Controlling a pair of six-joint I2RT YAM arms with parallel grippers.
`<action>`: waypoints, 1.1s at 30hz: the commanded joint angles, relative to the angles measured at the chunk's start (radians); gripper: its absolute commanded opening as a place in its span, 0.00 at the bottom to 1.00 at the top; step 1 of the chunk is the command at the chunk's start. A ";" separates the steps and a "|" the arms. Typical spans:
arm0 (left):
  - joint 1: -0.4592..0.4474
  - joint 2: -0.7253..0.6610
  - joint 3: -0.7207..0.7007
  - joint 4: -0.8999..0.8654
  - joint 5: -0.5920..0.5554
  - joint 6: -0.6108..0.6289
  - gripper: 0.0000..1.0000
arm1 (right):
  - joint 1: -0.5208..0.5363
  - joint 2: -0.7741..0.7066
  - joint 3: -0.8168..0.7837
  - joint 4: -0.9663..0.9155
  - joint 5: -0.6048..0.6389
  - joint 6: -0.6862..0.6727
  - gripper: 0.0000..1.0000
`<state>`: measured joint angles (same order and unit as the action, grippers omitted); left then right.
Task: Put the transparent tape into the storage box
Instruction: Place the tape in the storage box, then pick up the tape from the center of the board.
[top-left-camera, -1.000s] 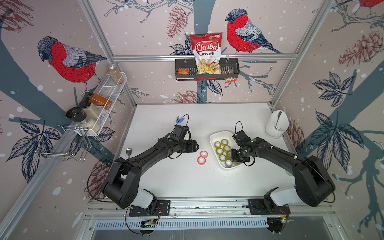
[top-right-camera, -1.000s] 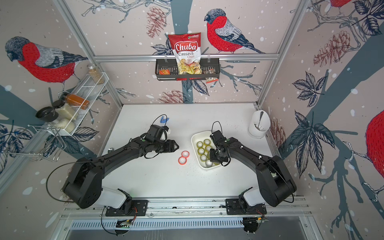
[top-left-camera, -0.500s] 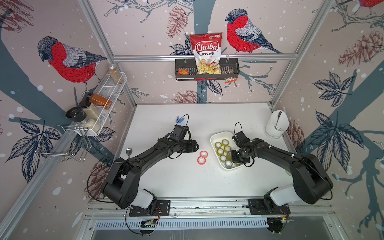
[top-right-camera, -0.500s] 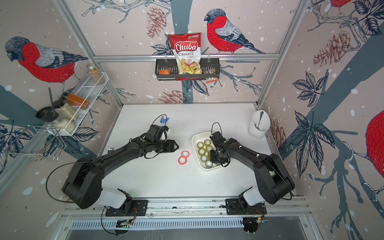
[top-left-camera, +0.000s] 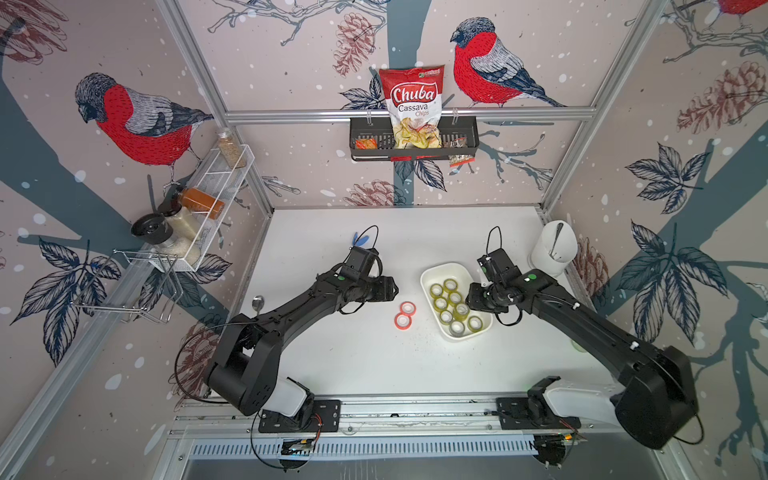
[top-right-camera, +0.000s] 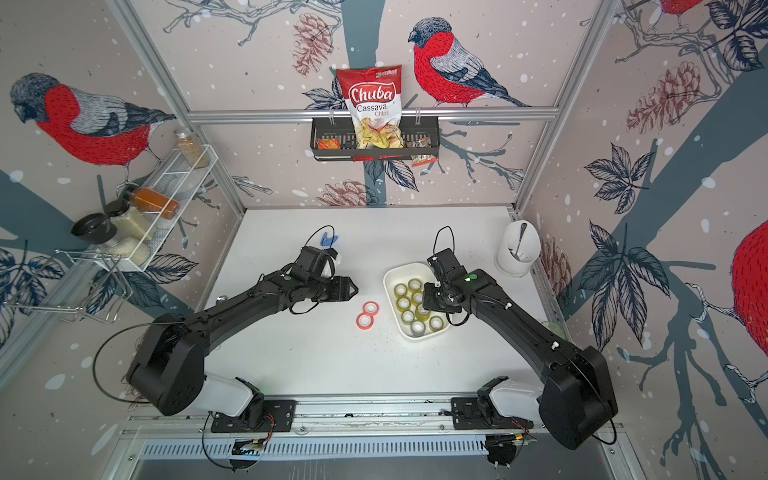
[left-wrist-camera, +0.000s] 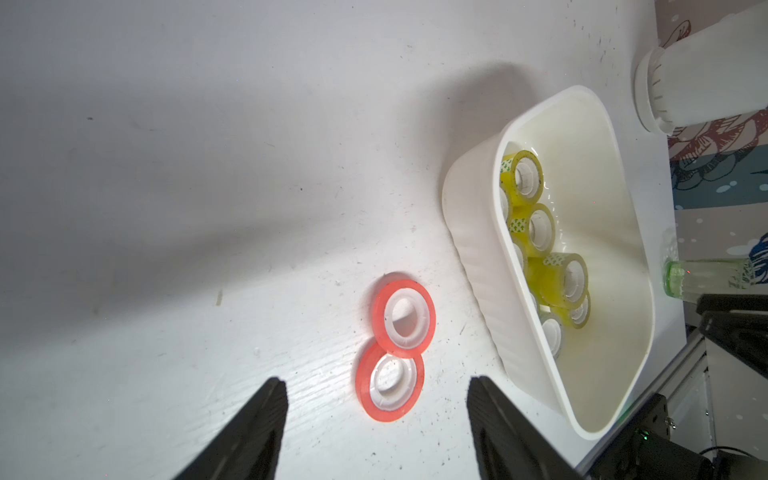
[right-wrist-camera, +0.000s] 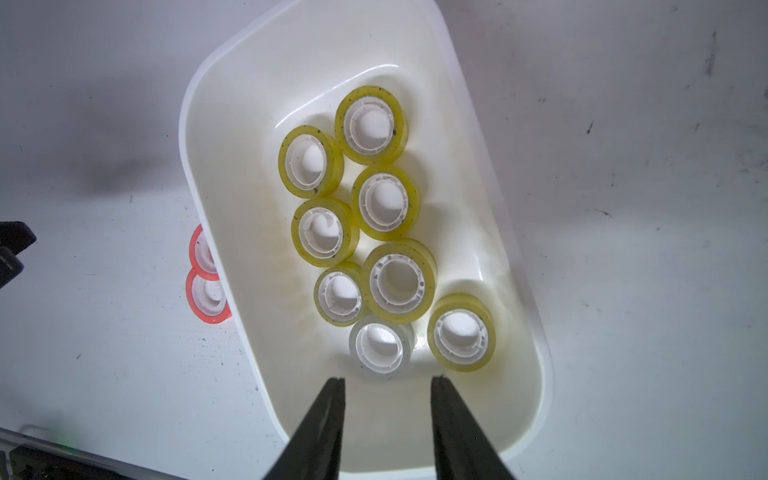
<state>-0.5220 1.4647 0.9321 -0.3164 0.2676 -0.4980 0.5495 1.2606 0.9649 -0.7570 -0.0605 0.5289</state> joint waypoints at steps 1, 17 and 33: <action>0.000 -0.021 0.003 -0.025 -0.062 -0.003 0.73 | 0.004 -0.030 0.018 0.005 -0.007 -0.050 0.46; 0.055 -0.094 -0.052 -0.022 -0.071 -0.027 0.73 | 0.145 0.111 0.177 0.013 -0.052 -0.211 0.53; 0.130 -0.199 -0.163 -0.042 -0.027 -0.022 0.72 | 0.362 0.596 0.594 -0.154 0.048 -0.183 0.60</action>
<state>-0.3981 1.2766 0.7773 -0.3519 0.2344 -0.5339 0.8906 1.7824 1.4902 -0.8192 -0.0437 0.3149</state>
